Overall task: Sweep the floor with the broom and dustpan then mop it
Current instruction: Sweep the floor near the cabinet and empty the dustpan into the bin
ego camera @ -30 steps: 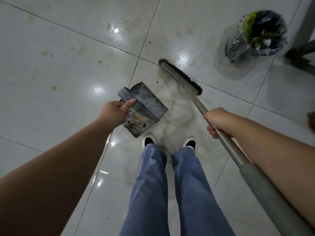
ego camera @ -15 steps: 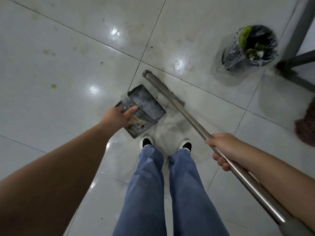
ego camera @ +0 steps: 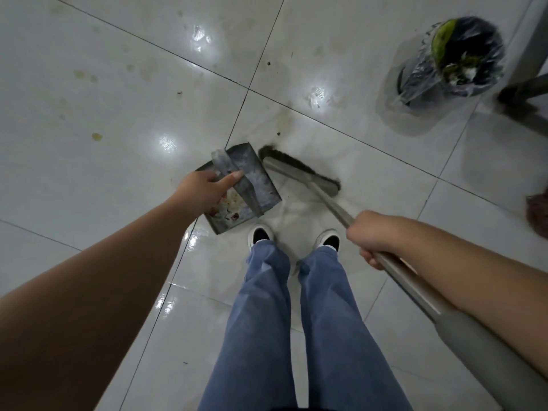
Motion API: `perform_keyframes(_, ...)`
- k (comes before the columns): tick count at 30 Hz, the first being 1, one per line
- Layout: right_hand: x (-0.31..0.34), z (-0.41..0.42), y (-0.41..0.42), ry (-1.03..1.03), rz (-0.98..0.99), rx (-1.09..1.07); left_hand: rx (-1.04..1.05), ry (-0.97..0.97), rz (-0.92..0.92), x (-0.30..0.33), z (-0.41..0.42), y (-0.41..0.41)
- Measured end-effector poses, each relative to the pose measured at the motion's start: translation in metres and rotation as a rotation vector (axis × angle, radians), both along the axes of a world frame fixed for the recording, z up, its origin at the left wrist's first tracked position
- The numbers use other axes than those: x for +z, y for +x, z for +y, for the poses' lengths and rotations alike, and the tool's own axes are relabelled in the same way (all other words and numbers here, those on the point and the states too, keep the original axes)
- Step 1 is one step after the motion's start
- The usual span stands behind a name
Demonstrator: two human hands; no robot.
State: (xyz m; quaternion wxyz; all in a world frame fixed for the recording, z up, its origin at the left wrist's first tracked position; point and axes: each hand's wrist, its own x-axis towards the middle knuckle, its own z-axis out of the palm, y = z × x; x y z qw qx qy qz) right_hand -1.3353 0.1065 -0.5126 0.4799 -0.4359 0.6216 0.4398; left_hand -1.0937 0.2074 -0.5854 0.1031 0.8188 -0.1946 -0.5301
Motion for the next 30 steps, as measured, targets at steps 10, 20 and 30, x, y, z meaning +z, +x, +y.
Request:
perform_keyframes(10,0.044,0.036,-0.019,0.066,-0.005,-0.035,-0.067,0.082,-0.031,0.021,0.015,0.000)
perform_keyframes(20,0.058,-0.040,-0.076,-0.155,-0.036,-0.029,0.033,0.130,-0.135,0.050,0.055,-0.049)
perform_keyframes(30,0.036,-0.030,-0.084,-0.108,-0.086,-0.100,0.286,0.130,-0.112,0.048,0.115,-0.105)
